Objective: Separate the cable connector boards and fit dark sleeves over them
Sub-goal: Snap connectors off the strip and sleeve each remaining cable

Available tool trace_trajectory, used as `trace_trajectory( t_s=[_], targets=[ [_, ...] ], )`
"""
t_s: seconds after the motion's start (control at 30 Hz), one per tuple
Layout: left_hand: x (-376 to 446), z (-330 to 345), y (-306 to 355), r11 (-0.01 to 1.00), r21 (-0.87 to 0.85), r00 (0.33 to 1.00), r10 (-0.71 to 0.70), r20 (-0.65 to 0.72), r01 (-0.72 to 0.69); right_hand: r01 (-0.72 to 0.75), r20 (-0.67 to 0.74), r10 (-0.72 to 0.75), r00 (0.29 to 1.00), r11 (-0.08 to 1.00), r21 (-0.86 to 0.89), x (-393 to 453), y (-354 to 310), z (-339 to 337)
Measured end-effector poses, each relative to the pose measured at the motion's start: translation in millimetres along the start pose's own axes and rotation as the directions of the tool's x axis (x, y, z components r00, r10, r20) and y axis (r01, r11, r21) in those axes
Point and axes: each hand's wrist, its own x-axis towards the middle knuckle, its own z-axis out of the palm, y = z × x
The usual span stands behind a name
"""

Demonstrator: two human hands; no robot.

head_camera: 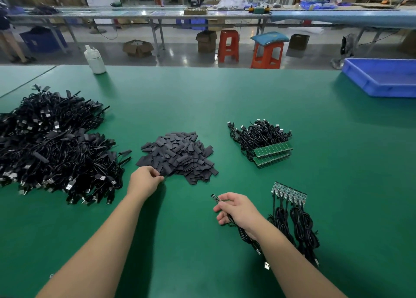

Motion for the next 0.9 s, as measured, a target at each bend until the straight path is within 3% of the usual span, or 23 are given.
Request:
trace_trajectory(
  t_s=[0.1,0.17,0.23,0.4,0.6,0.9],
  targets=[
    [-29,-7,16,0.98,-0.001,0.979,0.197,0.055,-0.197,-0.01,0.003,0.01,1.0,1.0,0.023,-1,-1,1],
    [-54,-4,26,0.931,-0.201,0.915,0.343,0.21,-0.303,-0.01,0.014,0.01,1.0,1.0,0.016,-1,-4,4],
    [-77,3,34,0.874,-0.325,0.859,0.447,0.248,-0.361,-0.004,0.028,0.003,1.0,1.0,0.009,-1,-8,7],
    [-104,22,44,0.849,-0.33,0.839,0.496,0.225,-0.413,-0.008,0.104,0.005,0.995,0.999,0.032,-7,-19,16],
    [-111,12,46,0.728,-0.14,0.717,0.685,0.125,-0.671,-0.004,0.127,0.011,0.992,0.999,-0.053,-18,-32,7],
    [-113,-1,44,0.709,-0.18,0.708,0.701,0.084,-0.681,0.039,0.133,-0.027,0.991,0.996,-0.086,-23,-45,-7]
  ],
)
